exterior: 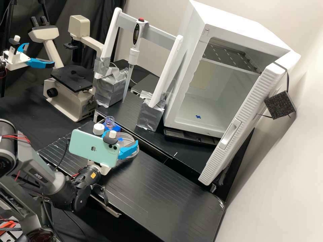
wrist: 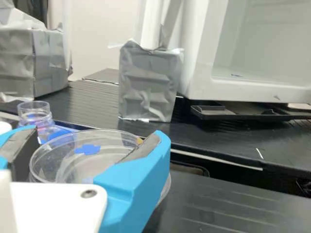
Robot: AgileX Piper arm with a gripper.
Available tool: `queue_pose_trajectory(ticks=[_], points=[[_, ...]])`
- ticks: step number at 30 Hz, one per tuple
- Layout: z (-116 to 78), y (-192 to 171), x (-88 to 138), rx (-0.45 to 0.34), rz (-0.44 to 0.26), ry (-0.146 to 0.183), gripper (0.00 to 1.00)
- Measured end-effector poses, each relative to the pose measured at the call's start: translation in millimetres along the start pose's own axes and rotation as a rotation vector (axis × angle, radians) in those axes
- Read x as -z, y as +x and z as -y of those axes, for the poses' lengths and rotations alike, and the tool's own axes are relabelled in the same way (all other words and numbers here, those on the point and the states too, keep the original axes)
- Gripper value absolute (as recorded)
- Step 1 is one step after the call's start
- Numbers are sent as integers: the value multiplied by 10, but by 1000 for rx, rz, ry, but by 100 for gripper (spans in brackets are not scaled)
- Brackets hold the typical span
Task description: Close the lid
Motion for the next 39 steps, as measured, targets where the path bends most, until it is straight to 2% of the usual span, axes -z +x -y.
queue_pose_trajectory(ticks=[15,16,27,31,39], points=[[-66,-42,-81,-47,57,-2,0],[-66,-42,-81,-47,57,-2,100],[-83,-54,-101,-59,71,-3,100],[-113,-81,-99,-78,77,16,100],[-188,-135,85,-139,7,26,100]])
